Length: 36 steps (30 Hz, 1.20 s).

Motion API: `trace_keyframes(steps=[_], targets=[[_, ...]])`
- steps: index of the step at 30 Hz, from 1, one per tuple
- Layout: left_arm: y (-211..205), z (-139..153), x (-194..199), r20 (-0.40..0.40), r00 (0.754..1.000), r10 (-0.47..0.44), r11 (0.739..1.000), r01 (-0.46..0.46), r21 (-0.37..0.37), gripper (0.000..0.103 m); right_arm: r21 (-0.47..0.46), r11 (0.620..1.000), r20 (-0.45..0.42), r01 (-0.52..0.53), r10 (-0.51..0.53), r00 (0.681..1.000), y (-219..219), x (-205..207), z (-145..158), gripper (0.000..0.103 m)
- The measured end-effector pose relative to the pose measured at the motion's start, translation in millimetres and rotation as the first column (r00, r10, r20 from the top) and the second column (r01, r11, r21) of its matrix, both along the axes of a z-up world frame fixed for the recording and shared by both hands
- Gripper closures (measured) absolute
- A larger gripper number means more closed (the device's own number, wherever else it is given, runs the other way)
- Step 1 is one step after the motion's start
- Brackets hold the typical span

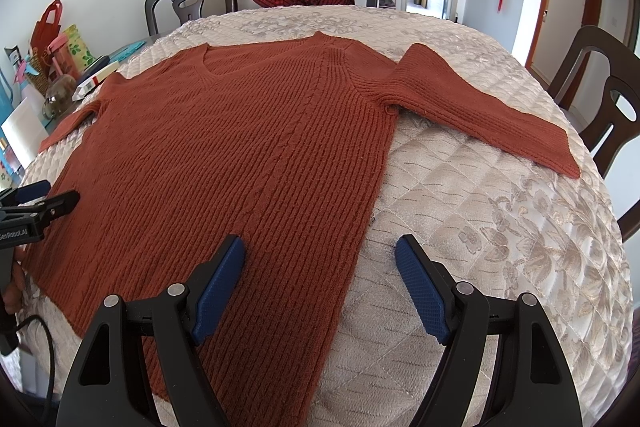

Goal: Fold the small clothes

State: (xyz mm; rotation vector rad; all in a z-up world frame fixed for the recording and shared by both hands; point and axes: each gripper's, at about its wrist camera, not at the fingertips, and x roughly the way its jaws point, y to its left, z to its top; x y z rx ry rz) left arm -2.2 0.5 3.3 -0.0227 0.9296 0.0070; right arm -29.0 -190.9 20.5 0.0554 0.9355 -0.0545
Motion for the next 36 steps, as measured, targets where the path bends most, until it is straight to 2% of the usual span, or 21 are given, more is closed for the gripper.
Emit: trace_keyframes(steps=[25,31,36], targets=[[4.0,-2.0,6.6,-0.012,1.0,0.003,1.0,-0.003,-0.003,0.0,-0.004,1.0,-0.023,-0.011,0.011,1.0,-0.7,2.5,1.2,0.025],[13.2,1.4,6.8,0.006,1.0,0.029,0.997,-0.029,-0.076,0.001,0.015,0.999,-0.045,-0.052,0.052,0.998,-0.7,3.4,4.1,0.025],[36.3,9.9,11.7,0.028,0.996,0.081,0.987,-0.076,-0.142,0.013,0.0,0.997,-0.012,-0.081,0.081,0.997,7.6,3.2,14.9,0.025]])
